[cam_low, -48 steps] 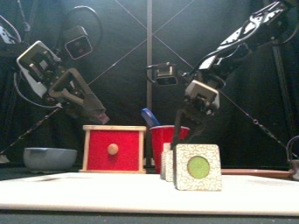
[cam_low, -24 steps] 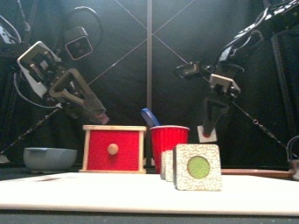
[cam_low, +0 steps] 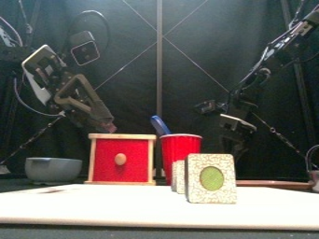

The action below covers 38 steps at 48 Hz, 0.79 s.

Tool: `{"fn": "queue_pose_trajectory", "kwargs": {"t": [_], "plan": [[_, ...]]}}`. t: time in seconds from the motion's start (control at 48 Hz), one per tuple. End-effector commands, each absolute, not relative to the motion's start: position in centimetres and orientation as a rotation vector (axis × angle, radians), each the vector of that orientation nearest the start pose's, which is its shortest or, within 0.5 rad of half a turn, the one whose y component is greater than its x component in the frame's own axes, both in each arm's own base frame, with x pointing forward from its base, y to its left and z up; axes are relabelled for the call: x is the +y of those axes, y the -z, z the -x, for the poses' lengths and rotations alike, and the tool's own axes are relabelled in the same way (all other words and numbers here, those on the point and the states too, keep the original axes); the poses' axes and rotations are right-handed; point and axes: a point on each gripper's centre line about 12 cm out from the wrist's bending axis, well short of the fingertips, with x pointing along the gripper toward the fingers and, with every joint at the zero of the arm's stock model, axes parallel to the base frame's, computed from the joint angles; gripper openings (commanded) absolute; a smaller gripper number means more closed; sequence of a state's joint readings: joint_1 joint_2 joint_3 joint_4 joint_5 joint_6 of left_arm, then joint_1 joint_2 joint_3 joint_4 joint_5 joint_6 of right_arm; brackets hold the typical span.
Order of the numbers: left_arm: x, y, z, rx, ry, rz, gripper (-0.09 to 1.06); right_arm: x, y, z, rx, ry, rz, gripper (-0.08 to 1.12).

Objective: Place sushi on board then cut the sushi with the knife then place the pieces on the plate
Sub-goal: Place the 4 sushi pieces on the plate

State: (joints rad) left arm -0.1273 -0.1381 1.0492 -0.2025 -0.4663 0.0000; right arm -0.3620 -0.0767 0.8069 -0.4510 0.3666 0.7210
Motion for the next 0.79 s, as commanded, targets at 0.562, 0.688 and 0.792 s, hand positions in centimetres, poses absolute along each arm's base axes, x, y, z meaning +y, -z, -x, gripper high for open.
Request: {"fn": "queue_pose_trajectory", "kwargs": {"t": [0.562, 0.688, 0.792], "plan": [[-2.8, -14.9, -31.0, 0.429, -0.010, 0.137, 0.76, -10.7, -17.9, -30.0, 0.865, 0.550, -0.315, 0.84], [-2.8, -14.9, -31.0, 0.431, -0.010, 0.137, 0.76, -7.1, -19.8, -31.7, 0.818, 0.427, -0.258, 0.84], [-2.7, -14.9, -31.0, 0.429, -0.011, 0.136, 0.76, -3.7, -20.3, -33.1, 0.806, 0.318, -0.200, 0.84]]}}
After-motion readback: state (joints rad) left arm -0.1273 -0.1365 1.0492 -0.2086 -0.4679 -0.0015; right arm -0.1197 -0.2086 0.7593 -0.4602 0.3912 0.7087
